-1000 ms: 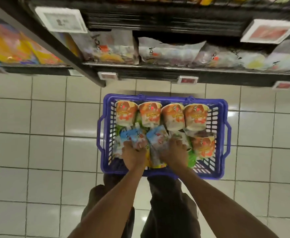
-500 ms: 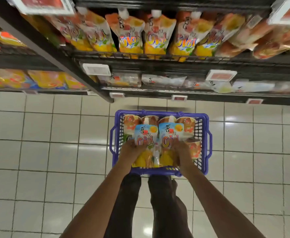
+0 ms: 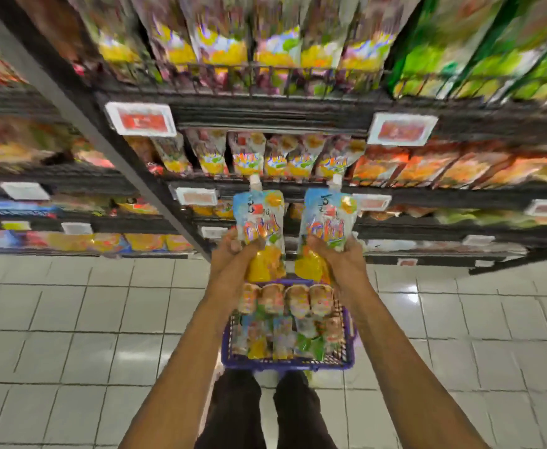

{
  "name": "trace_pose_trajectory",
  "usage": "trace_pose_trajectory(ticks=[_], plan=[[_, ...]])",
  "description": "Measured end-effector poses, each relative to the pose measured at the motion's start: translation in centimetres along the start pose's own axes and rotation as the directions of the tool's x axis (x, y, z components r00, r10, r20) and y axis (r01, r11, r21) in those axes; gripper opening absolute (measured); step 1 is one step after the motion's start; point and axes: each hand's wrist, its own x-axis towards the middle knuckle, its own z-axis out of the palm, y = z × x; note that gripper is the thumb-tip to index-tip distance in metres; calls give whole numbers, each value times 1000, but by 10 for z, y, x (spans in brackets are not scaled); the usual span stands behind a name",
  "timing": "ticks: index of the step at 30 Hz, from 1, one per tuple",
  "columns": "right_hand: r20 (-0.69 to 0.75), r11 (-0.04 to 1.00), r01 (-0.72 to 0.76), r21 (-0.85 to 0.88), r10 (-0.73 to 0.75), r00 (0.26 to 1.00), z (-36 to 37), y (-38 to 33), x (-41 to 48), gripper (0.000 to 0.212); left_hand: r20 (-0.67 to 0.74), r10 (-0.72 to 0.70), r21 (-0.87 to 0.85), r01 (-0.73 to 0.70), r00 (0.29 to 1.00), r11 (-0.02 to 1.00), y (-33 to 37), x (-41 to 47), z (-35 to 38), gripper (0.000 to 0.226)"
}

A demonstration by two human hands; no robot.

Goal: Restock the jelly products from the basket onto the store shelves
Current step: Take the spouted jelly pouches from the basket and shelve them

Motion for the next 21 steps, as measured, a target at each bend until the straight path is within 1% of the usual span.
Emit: trace_pose_trajectory(ticks=[2, 4, 7, 10, 12, 14, 18, 19, 21], plan=[[-21, 994, 101, -39, -102, 995, 15, -51, -15, 43, 38, 96, -11, -96, 995, 995, 44, -16, 12, 31], [3, 985, 174, -20, -174, 985, 28, -94, -30, 43, 58, 175, -42, -172, 983, 984, 84, -33, 24, 38], [74, 957, 288, -29, -286, 955, 45, -146, -49, 37, 15, 295, -38, -295, 955, 955, 134, -54, 37, 36], [157, 911, 412, -20, -404, 901, 60, -191, -67, 30, -5, 397, -51, -397, 918, 917, 180, -71, 40, 36], [197, 882, 470, -26, -456, 868, 67, -220, -79, 36, 5, 464, -34, -463, 886, 886, 208, -82, 42, 31], [220, 855, 516, -44, -496, 840, 72, -248, -90, 45, 29, 506, -23, -505, 862, 863, 237, -95, 44, 28], [280, 797, 601, -63, -564, 777, 81, -296, -111, 32, 83, 571, -20, -572, 817, 820, 287, -117, 51, 32], [267, 796, 603, -59, -569, 777, 82, -301, -114, 33, 86, 573, -14, -574, 815, 819, 293, -121, 52, 30], [267, 763, 646, -4, -622, 736, 86, -330, -129, 38, 100, 627, -35, -627, 772, 778, 321, -134, 60, 24]])
